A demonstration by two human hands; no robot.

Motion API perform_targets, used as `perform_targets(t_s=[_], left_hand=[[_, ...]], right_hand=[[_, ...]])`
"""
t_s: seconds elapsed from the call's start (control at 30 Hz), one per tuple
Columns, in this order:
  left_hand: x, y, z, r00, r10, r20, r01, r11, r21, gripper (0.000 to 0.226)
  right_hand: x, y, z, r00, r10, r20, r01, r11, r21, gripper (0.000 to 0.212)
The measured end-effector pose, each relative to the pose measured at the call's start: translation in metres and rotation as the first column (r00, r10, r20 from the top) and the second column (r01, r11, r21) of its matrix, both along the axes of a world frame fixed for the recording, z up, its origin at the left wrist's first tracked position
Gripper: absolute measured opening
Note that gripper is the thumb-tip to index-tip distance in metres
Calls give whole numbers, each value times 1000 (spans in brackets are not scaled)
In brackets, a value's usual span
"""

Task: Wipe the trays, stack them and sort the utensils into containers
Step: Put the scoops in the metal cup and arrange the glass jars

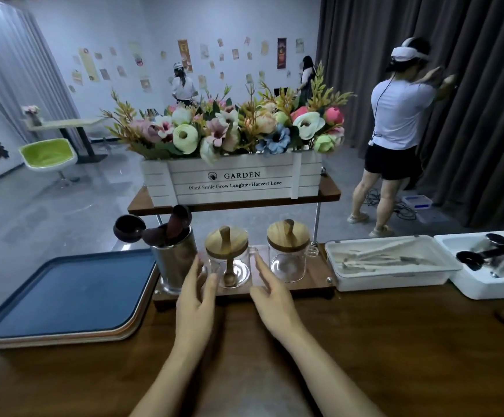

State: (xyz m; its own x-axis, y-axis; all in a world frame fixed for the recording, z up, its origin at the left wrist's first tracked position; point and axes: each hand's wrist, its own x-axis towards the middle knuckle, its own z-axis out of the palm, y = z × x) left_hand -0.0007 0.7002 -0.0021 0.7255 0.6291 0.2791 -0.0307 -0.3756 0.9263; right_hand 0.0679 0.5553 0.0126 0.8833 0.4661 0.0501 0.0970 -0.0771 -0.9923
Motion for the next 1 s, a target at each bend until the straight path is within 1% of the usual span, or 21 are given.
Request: perform_targets(t_s=[0.07,0.1,0.23,0.27,0.33,0.47,0.53,0.63,0.83,0.93,1.0], left_hand=[[-8,-11,-3,996,79,51,-81,996,47,42],[-9,-16,-3,993,93,74,-98,993,69,38],[4,-38,5,988,-8,156,-14,990,142,32],[9,-45,7,986,-33,166,9,989,148,36],[20,-58,12,983,-81,164,64,993,103,47],[45,-77,16,977,-189,102,191,981,-12,80],[57,-83,20,973,-219,73,221,975,-28,90],[72,-89,27,965,-260,31,260,966,0,92],[94,-86,22,954,-301,-10,300,954,-19,101],[99,-88,15,948,-317,-30,316,949,-12,111],[101,-89,12,952,-303,-30,303,953,-14,112]], right_hand=[[-2,-12,-7,999,-52,-16,52,998,29,61],[-2,-17,-12,997,-78,-21,79,996,52,59],[-3,-39,-19,989,-147,6,147,987,69,54],[-3,-45,-17,984,-177,22,174,982,78,51],[-1,-56,-11,969,-244,36,239,965,110,46],[15,-71,-4,928,-363,89,354,930,99,39],[22,-76,2,920,-383,85,373,921,110,40],[28,-78,6,917,-389,90,379,919,110,41],[46,-69,-7,936,-336,100,337,942,14,50],[54,-63,-15,944,-310,109,310,951,18,52],[59,-58,-20,952,-287,106,287,958,23,57]])
